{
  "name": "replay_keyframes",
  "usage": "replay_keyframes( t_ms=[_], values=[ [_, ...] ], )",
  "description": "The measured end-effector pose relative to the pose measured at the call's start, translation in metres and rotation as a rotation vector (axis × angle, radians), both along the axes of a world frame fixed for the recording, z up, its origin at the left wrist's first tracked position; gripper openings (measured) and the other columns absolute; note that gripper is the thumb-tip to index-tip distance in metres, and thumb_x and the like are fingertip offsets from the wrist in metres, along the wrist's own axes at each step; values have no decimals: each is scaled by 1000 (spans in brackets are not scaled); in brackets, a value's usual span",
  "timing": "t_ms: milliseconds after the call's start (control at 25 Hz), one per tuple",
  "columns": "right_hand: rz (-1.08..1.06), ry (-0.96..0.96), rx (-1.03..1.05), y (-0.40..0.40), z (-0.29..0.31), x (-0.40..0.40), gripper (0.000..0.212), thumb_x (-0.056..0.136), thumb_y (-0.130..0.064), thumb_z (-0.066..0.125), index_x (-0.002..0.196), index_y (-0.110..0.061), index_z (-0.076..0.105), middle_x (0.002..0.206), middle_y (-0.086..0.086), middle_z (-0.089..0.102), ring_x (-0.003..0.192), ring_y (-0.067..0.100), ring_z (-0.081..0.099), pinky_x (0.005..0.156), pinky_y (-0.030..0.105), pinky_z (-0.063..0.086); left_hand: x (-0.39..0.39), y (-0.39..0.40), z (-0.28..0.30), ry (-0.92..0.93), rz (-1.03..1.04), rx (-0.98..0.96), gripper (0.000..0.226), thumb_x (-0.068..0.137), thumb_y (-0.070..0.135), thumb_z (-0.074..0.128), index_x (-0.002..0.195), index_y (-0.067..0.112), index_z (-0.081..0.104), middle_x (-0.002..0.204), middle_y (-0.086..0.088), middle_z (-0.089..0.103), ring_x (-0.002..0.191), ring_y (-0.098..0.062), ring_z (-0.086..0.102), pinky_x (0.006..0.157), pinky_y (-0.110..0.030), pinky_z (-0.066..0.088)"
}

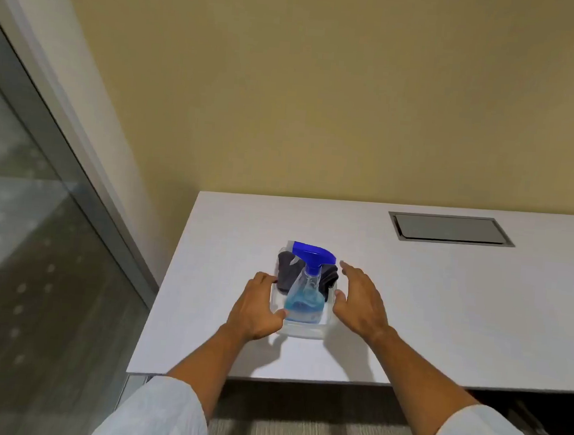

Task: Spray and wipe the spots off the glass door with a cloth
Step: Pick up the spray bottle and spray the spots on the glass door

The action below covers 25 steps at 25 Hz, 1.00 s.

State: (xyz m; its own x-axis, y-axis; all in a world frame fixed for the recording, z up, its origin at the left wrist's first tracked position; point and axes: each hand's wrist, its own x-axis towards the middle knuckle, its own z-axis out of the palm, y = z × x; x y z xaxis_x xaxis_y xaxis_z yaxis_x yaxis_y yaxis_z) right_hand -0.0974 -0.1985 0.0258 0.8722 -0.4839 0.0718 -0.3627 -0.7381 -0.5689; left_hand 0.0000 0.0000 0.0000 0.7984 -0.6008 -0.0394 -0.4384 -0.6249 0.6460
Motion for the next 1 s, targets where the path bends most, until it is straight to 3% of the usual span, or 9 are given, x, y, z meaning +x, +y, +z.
replay_keyframes(
  t_ms=[160,320,480,640,760,1000],
  values=[
    [102,90,158,4,-34,7,54,78,-13,75,128,-17,56,123,3,63,108,18,61,86,22,45,-3,-17,-18,150,41,-110,63,77,26,79,131,18,46,129,1,53,108,-9,51,91,-22,46],
    [142,98,261,-2,-51,24,52,77,-13,77,124,-18,56,120,1,66,103,14,62,85,24,50,3,-32,-29,209,77,-191,56,78,12,79,126,14,50,124,-3,58,109,-16,58,91,-25,50],
    [179,154,272,-10,-59,32,55,76,-16,80,125,-16,55,121,3,66,99,11,61,79,16,47,7,-38,-36,247,89,-186,52,79,10,78,124,13,52,122,-4,60,106,-18,60,87,-24,52],
    [199,163,275,-13,-63,32,58,75,-16,81,127,-14,54,123,5,64,99,9,59,74,6,44,9,-41,-41,265,94,-182,50,79,12,78,122,15,52,120,0,60,101,-13,60,73,-10,49],
    [203,142,294,-13,-63,32,57,77,-16,81,127,-12,54,124,6,64,103,13,60,80,13,48,12,-42,-44,253,96,-194,50,79,14,78,122,15,53,115,3,60,98,-12,60,65,-3,47],
    [198,124,314,-11,-59,33,57,80,-17,79,130,-11,52,127,7,63,110,20,63,89,27,53,14,-43,-43,240,101,-211,45,78,13,79,112,24,52,106,10,57,86,-4,60,62,1,45]
  ],
)
